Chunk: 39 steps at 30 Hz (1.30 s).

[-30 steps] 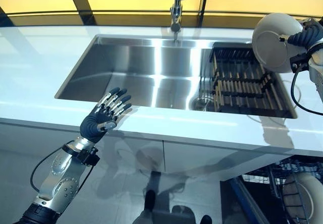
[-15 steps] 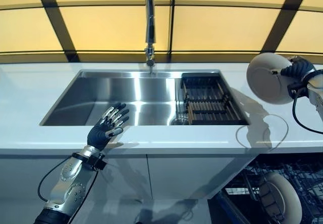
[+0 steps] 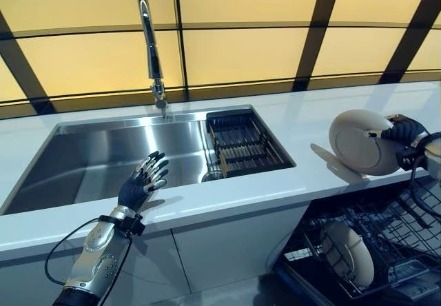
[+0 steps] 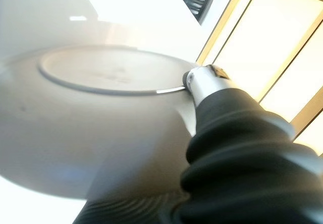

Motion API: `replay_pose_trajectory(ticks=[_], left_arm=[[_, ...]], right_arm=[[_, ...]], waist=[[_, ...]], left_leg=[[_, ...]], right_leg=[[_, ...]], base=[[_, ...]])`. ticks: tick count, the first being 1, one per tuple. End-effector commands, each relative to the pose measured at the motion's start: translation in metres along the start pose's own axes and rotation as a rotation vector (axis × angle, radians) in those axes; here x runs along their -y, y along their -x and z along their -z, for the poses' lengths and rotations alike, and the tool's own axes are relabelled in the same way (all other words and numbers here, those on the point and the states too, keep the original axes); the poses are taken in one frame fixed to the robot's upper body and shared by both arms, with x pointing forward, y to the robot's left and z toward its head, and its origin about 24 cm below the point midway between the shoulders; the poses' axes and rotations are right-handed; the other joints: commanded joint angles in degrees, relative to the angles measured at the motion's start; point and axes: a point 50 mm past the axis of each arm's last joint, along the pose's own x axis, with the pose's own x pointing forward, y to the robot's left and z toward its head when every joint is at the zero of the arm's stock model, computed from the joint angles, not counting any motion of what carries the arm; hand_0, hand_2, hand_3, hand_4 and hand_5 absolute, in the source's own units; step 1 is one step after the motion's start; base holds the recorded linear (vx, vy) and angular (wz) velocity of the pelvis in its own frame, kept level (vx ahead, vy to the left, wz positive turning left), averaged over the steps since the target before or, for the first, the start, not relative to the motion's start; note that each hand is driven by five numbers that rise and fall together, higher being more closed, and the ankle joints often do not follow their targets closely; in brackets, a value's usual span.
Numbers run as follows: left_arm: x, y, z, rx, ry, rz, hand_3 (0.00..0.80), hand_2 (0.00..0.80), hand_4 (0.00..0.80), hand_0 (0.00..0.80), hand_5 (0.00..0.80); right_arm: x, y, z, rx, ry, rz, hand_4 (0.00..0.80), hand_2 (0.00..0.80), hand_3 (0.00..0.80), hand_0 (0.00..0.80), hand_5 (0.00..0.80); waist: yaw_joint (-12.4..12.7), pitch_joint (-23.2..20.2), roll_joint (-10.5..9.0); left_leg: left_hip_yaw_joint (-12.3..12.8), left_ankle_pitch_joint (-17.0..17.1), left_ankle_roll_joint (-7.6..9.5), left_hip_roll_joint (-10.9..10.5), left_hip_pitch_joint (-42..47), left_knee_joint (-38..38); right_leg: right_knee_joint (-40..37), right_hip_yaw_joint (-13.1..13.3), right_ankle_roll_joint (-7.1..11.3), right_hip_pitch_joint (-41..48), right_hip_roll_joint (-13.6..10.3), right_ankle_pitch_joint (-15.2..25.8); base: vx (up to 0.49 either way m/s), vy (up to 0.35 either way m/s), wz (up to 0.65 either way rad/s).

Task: Take plates into dishwasher

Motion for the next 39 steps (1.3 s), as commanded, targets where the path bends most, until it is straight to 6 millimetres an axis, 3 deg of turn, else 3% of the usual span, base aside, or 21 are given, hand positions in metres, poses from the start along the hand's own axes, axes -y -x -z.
replay_pose_trajectory(ticks=[1,15,26,32,39], left_arm=[[-0.018,-0.008,-0.020,0.064,-0.075,-0.069,0.000,0.000,0.000,0.000,0.000],[-0.042,-0.002,-0.036,0.109,-0.128,-0.184,0.000,0.000,0.000,0.000,0.000],[-0.055,0.008,-0.035,0.099,-0.143,-0.233,0.000,0.000,0.000,0.000,0.000],[-0.054,0.008,-0.038,0.111,-0.145,-0.230,0.000,0.000,0.000,0.000,0.000],[-0.045,0.002,-0.045,0.150,-0.150,-0.192,0.000,0.000,0.000,0.000,0.000]], right_arm=[[0.004,0.007,-0.016,0.092,0.049,0.014,0.800,0.800,0.800,0.800,0.800],[0.010,0.032,0.036,0.040,-0.044,0.063,0.800,0.800,0.800,0.800,0.800],[0.043,0.049,0.041,-0.006,-0.002,0.090,0.800,0.800,0.800,0.800,0.800],[0.042,0.049,0.049,-0.036,-0.019,0.069,0.800,0.800,0.800,0.800,0.800],[0.019,0.040,0.059,-0.070,-0.024,-0.012,0.800,0.800,0.800,0.800,0.800]], waist=[[0.01,-2.12,-3.88],[-3.43,-0.23,-3.89],[-5.03,0.36,-4.27],[-5.28,0.78,-4.60],[-5.18,1.54,-4.33]], left_leg=[[1.11,-3.91,-0.13,2.29,5.20,0.14],[2.70,-4.71,0.26,2.26,5.87,0.14],[4.31,-4.81,0.22,2.33,6.15,0.14],[4.71,-4.75,0.25,2.38,5.99,0.14],[4.66,-4.67,0.31,2.48,5.97,0.14]], right_leg=[[0.02,0.04,2.88,-0.52,-3.41,3.26],[0.02,2.91,3.24,-1.46,-2.79,3.20],[0.02,4.70,3.20,-2.08,-2.19,3.34],[0.06,5.10,3.10,-2.41,-2.02,3.39],[0.19,5.31,2.98,-2.61,-2.06,3.34]], base=[[-0.048,-0.024,-0.09],[-0.047,-0.005,-0.10],[-0.020,0.010,-0.12],[-0.026,0.000,-0.04],[0.000,0.000,0.00]])
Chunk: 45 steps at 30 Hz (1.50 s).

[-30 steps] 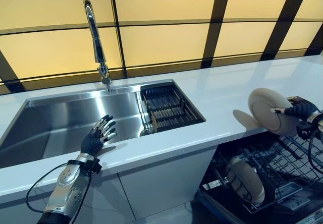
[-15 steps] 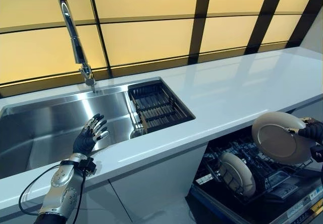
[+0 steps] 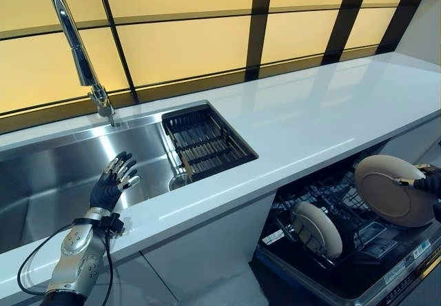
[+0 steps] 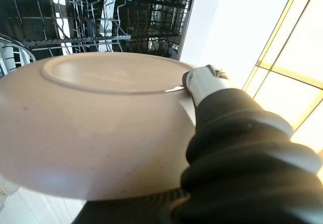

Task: Take plates into dishwasher

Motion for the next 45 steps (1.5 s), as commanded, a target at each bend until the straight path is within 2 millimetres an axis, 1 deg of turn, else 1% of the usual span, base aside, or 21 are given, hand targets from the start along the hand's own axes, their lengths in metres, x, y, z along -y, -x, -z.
replay_pose_trajectory(ticks=[1,3,5,10,15,17,19,24,32,36,39,45], left_arm=[[-0.001,-0.014,-0.030,0.121,-0.063,0.025,0.000,0.000,0.000,0.000,0.000],[0.005,-0.015,-0.036,0.146,-0.063,0.041,0.000,0.000,0.000,0.000,0.000],[0.007,-0.016,-0.039,0.160,-0.065,0.047,0.000,0.000,0.000,0.000,0.000],[0.015,-0.019,-0.053,0.213,-0.070,0.075,0.000,0.000,0.000,0.000,0.000],[0.026,-0.018,-0.063,0.256,-0.073,0.115,0.000,0.000,0.000,0.000,0.000],[0.028,-0.019,-0.065,0.265,-0.071,0.120,0.000,0.000,0.000,0.000,0.000],[0.034,-0.019,-0.070,0.292,-0.066,0.139,0.000,0.000,0.000,0.000,0.000],[0.044,-0.018,-0.079,0.335,-0.064,0.174,0.000,0.000,0.000,0.000,0.000],[0.053,-0.016,-0.089,0.389,-0.051,0.212,0.000,0.000,0.000,0.000,0.000],[0.060,-0.015,-0.090,0.409,-0.051,0.236,0.000,0.000,0.000,0.000,0.000],[0.064,-0.015,-0.091,0.419,-0.048,0.243,0.000,0.000,0.000,0.000,0.000],[0.073,-0.016,-0.092,0.432,-0.031,0.271,0.000,0.000,0.000,0.000,0.000]], right_arm=[[0.003,-0.004,-0.022,0.087,0.014,0.016,0.800,0.800,0.800,0.800,0.800],[-0.006,-0.008,-0.017,0.077,0.012,0.002,0.800,0.800,0.800,0.800,0.800],[-0.010,-0.010,-0.015,0.077,0.010,0.004,0.800,0.800,0.800,0.800,0.800],[-0.026,-0.016,-0.010,0.069,0.011,0.004,0.800,0.800,0.800,0.800,0.800],[-0.045,-0.018,0.006,0.030,-0.023,-0.019,0.800,0.800,0.800,0.800,0.800],[-0.047,-0.019,0.008,0.027,-0.029,-0.018,0.800,0.800,0.800,0.800,0.800],[-0.054,-0.021,0.012,0.021,-0.047,-0.020,0.800,0.800,0.800,0.800,0.800],[-0.062,-0.025,0.023,-0.004,-0.073,-0.014,0.800,0.800,0.800,0.800,0.800],[-0.077,-0.028,0.039,-0.039,-0.098,-0.018,0.800,0.800,0.800,0.800,0.800],[-0.085,-0.027,0.044,-0.050,-0.073,-0.008,0.800,0.800,0.800,0.800,0.800],[-0.087,-0.028,0.046,-0.052,-0.033,0.016,0.800,0.800,0.800,0.800,0.800],[-0.101,-0.034,0.047,-0.062,0.100,0.038,0.800,0.800,0.800,0.800,0.800]], waist=[[0.61,-0.03,-3.91],[0.71,0.78,-3.55],[0.71,1.24,-3.36],[0.75,2.39,-2.65],[0.69,2.84,-2.16],[0.69,2.99,-2.07],[0.74,3.47,-1.70],[1.16,4.46,-0.99],[1.64,5.42,-0.21],[1.64,6.08,0.08],[1.63,6.35,0.30],[2.03,6.85,1.22]], left_leg=[[-1.43,-2.75,0.90,1.82,4.04,0.15],[-1.52,-2.58,0.87,1.86,3.76,0.15],[-1.58,-2.51,0.86,1.87,3.63,0.15],[-1.93,-2.31,0.85,1.75,3.29,0.15],[-2.16,-2.31,0.89,1.72,3.28,0.15],[-2.13,-2.31,0.88,1.72,3.22,0.15],[-2.04,-2.25,0.92,1.67,3.07,0.15],[-2.34,-2.10,0.83,1.58,2.72,0.15],[-2.82,-2.05,0.80,1.49,2.32,0.15],[-3.00,-1.97,0.80,1.39,1.98,0.15],[-3.06,-1.95,0.84,1.34,1.82,0.15],[-3.43,-1.92,0.93,1.02,1.67,0.15]], right_leg=[[0.29,-0.44,2.67,-0.67,-2.78,3.51],[0.37,-0.41,2.64,-0.91,-2.89,3.54],[0.43,-0.41,2.63,-1.03,-2.97,3.54],[0.43,-0.50,2.61,-1.15,-3.12,3.59],[0.49,-0.55,2.58,-1.23,-3.29,3.51],[0.48,-0.56,2.60,-1.30,-3.32,3.51],[0.46,-0.51,2.57,-1.48,-3.37,3.50],[0.54,-0.68,2.52,-1.78,-3.56,3.53],[0.59,-1.08,2.46,-2.06,-3.90,3.48],[0.66,-1.05,2.46,-2.36,-3.97,3.53],[0.70,-1.01,2.46,-2.57,-3.99,3.56],[0.62,-0.89,2.42,-2.57,-4.18,3.54]], base=[[-0.031,-0.014,0.00],[-0.062,-0.012,0.00],[-0.059,-0.005,0.00],[-0.030,-0.001,0.00],[-0.007,-0.003,0.00],[-0.033,-0.005,0.00],[-0.034,0.005,0.01],[-0.020,0.005,0.00],[0.000,0.000,0.00],[-0.036,-0.005,0.03],[-0.014,0.001,0.01],[0.000,0.000,0.00]])
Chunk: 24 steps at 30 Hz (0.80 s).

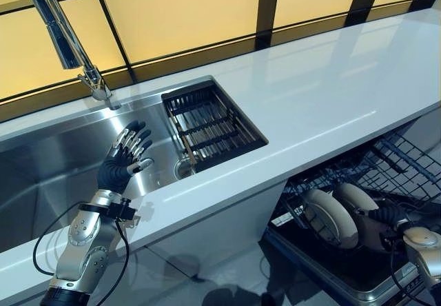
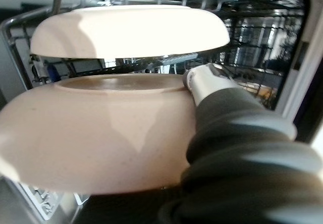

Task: Take plates into dishwasher

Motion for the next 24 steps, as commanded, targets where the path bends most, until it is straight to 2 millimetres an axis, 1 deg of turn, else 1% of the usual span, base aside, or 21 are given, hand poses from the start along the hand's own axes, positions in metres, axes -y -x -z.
replay_pose_trajectory(ticks=[1,6,9,14,19,20,21,24], left_arm=[[0.014,-0.022,-0.037,0.197,-0.053,0.089,0.000,0.000,0.000,0.000,0.000],[0.019,-0.023,-0.035,0.195,-0.035,0.104,0.000,0.000,0.000,0.000,0.000],[0.022,-0.024,-0.033,0.195,-0.028,0.111,0.000,0.000,0.000,0.000,0.000],[0.024,-0.025,-0.032,0.194,-0.022,0.115,0.000,0.000,0.000,0.000,0.000],[0.025,-0.026,-0.031,0.185,-0.017,0.120,0.000,0.000,0.000,0.000,0.000],[0.025,-0.026,-0.031,0.184,-0.017,0.121,0.000,0.000,0.000,0.000,0.000],[0.026,-0.026,-0.030,0.183,-0.016,0.122,0.000,0.000,0.000,0.000,0.000],[0.026,-0.027,-0.030,0.181,-0.014,0.119,0.000,0.000,0.000,0.000,0.000]], right_arm=[[-0.012,-0.008,-0.015,0.051,0.117,0.026,0.800,0.800,0.800,0.800,0.800],[-0.025,-0.013,-0.019,0.048,0.160,0.010,0.800,0.800,0.800,0.800,0.800],[-0.035,-0.015,-0.016,0.034,0.182,-0.012,0.800,0.800,0.800,0.800,0.800],[-0.041,-0.016,-0.008,-0.004,0.206,-0.023,0.800,0.800,0.800,0.800,0.800],[-0.042,-0.017,0.001,-0.041,0.229,-0.027,0.800,0.800,0.800,0.800,0.800],[-0.039,-0.017,0.002,-0.048,0.245,-0.008,0.445,0.445,0.445,0.445,0.445],[-0.037,-0.018,0.003,-0.055,0.247,0.001,0.000,0.000,0.000,0.000,0.000],[-0.035,-0.018,0.001,-0.054,0.243,0.015,0.000,0.000,0.000,0.000,0.000]], waist=[[0.60,0.72,-2.50],[1.03,0.74,-1.92],[1.23,0.67,-1.65],[1.52,0.53,-1.54],[1.74,0.31,-1.60],[1.80,0.29,-1.63],[1.87,0.29,-1.64],[1.90,0.29,-1.71]], left_leg=[[-2.80,-2.14,1.09,1.23,2.82,-0.06],[-3.15,-2.23,1.12,0.98,2.81,-0.06],[-3.36,-2.21,1.14,0.80,2.83,-0.06],[-3.49,-2.18,1.11,0.72,2.81,-0.06],[-3.71,-2.18,1.10,0.72,2.78,-0.06],[-3.74,-2.18,1.08,0.75,2.86,-0.06],[-3.82,-2.19,1.09,0.73,2.89,-0.06],[-3.88,-2.20,1.08,0.76,2.89,-0.06]], right_leg=[[0.56,-0.19,2.61,-1.68,-3.98,3.46],[0.52,-0.29,2.56,-1.59,-4.23,3.39],[0.46,-0.24,2.46,-1.42,-4.29,3.34],[0.45,-0.42,2.45,-1.21,-4.40,3.28],[0.47,-0.53,2.45,-1.15,-4.45,3.25],[0.45,-0.53,2.46,-1.05,-4.47,3.25],[0.44,-0.49,2.44,-0.98,-4.47,3.25],[0.45,-0.52,2.46,-0.90,-4.42,3.20]], base=[[0.000,0.000,0.00],[0.000,0.000,0.00],[0.000,0.000,0.00],[0.002,-0.001,0.02],[0.005,-0.001,0.08],[0.013,0.001,0.04],[0.000,0.000,0.00],[0.000,0.000,0.00]])
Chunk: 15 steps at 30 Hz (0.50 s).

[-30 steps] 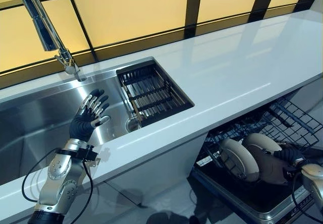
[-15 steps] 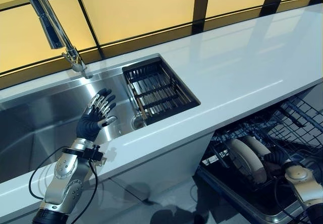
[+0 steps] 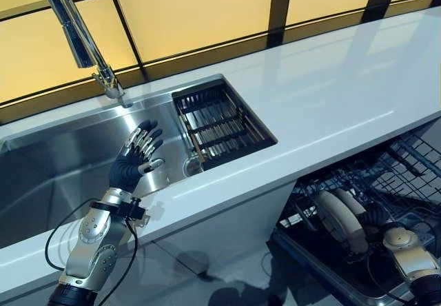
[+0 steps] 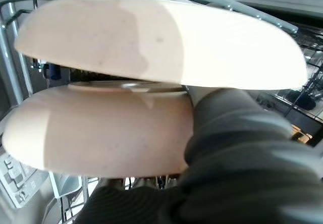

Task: Take plates into dishwasher

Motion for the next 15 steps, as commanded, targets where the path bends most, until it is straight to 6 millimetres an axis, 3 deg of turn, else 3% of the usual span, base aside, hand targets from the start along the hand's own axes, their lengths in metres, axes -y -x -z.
replay_pose_trajectory(ticks=[1,15], left_arm=[[0.014,-0.022,-0.030,0.163,-0.029,0.079,0.000,0.000,0.000,0.000,0.000],[0.002,-0.015,-0.017,0.093,-0.002,0.016,0.000,0.000,0.000,0.000,0.000]], right_arm=[[-0.011,-0.003,-0.014,0.037,0.029,-0.015,0.000,0.000,0.000,0.000,0.000],[0.011,0.008,-0.028,0.122,0.058,0.066,0.000,0.000,0.000,0.000,0.000]], waist=[[0.55,-0.24,-3.39],[-0.50,-1.03,-4.01]], left_leg=[[-1.89,-2.29,0.96,0.87,2.89,-0.11],[-1.59,-2.52,1.07,1.02,3.28,-0.11]], right_leg=[[0.40,0.65,2.47,-1.83,-4.32,3.37],[0.23,1.51,2.54,-1.60,-3.72,3.15]], base=[[0.000,0.000,0.00],[0.000,0.000,0.00]])
